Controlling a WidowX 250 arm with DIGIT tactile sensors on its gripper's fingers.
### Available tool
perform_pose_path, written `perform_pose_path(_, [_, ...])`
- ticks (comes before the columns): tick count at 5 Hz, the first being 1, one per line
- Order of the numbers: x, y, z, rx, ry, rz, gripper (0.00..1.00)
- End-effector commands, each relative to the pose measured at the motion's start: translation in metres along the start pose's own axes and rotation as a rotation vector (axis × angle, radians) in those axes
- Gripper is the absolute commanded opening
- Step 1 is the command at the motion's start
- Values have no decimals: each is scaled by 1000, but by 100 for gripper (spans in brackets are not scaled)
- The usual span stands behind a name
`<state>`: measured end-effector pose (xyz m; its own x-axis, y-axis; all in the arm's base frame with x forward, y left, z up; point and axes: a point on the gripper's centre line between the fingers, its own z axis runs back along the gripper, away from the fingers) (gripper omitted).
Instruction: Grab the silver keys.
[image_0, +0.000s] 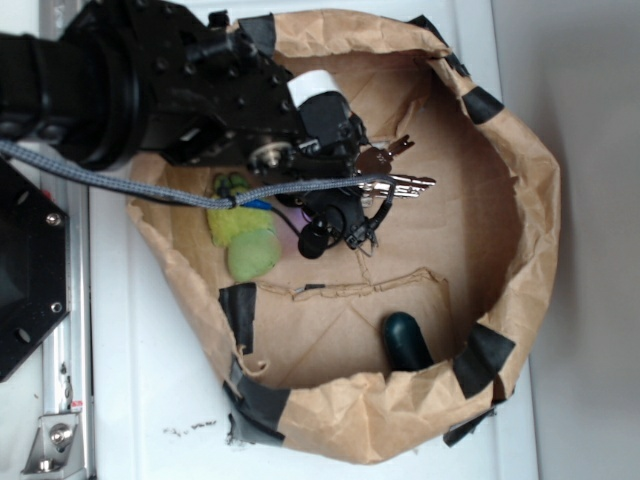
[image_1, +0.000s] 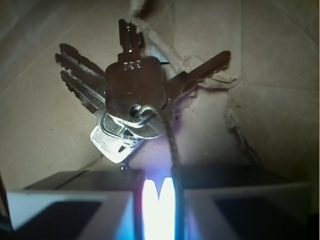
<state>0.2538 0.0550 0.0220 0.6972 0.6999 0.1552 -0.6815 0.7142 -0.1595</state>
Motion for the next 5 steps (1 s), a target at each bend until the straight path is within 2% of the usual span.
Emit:
perform_pose_path(1, [8, 1, 10, -19, -29, -2, 0])
perform_pose_path(4, [14, -2, 28, -23, -16, 9, 0])
perform_pose_path(5, [29, -12, 65, -78, -32, 47, 0])
